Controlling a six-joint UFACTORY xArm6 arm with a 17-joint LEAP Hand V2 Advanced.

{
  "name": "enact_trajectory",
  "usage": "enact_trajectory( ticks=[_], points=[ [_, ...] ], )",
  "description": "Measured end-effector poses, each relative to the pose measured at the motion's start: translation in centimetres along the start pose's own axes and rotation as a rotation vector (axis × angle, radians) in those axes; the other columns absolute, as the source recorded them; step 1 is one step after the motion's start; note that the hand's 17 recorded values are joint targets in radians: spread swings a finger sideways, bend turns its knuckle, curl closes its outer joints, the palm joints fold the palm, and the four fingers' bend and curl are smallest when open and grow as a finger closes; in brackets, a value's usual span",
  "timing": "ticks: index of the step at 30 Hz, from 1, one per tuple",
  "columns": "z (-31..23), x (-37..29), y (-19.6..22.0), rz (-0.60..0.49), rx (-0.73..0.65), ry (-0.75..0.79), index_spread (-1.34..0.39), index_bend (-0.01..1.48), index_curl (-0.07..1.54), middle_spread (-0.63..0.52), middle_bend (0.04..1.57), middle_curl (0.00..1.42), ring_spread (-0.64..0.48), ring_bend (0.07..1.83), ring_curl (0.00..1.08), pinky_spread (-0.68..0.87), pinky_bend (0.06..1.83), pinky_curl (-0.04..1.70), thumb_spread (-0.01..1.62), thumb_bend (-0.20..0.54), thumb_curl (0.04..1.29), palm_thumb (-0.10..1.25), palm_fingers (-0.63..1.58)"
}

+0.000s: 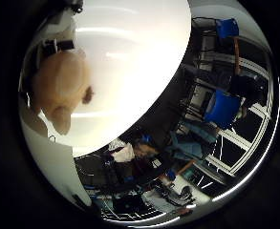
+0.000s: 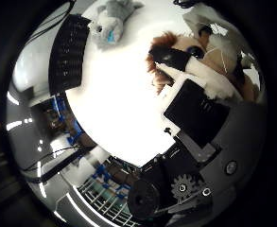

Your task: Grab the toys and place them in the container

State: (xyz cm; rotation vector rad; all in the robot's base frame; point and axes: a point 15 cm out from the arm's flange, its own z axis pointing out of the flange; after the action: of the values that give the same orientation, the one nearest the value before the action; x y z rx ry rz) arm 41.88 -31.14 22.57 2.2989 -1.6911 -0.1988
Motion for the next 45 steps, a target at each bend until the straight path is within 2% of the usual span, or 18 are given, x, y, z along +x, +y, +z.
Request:
enact_trajectory(
  ticks=[7,12,21,27,36,45],
  points=[
    [-5.2,-1.7,3.6,0.02,-0.061,-0.055,-0.22,1.1,0.82,-0.15,1.34,0.8,-0.23,1.36,0.74,-0.2,1.35,0.8,0.97,-0.013,0.61,1.1,1.07],
    [-10.6,-3.9,5.9,0.014,-0.043,-0.031,-0.21,1.09,0.84,-0.15,1.34,0.79,-0.24,1.35,0.76,-0.19,1.31,0.86,0.98,-0.012,0.65,1.09,1.07],
    [-18.2,-10.7,6.6,-0.09,-0.019,0.033,-0.21,1.07,0.85,-0.14,1.35,0.79,-0.24,1.33,0.79,-0.19,1.26,0.94,0.96,-0.015,0.69,1.06,1.07],
    [-22.4,-16.0,4.5,-0.16,0.049,0.104,-0.21,1.05,0.87,-0.14,1.34,0.78,-0.24,1.33,0.8,-0.21,1.23,0.98,0.95,-0.014,0.71,1.05,1.08],
    [-25.8,-26.3,-1.5,-0.232,0.186,0.132,-0.22,1.04,0.88,-0.14,1.34,0.78,-0.24,1.32,0.8,-0.23,1.2,1.03,0.94,-0.016,0.73,1.04,1.09],
    [-30.5,-36.2,-7.6,-0.278,0.474,0.048,-0.22,1.02,0.89,-0.14,1.34,0.78,-0.24,1.32,0.81,-0.24,1.17,1.06,0.92,-0.016,0.75,1.04,1.1]
  ],
)
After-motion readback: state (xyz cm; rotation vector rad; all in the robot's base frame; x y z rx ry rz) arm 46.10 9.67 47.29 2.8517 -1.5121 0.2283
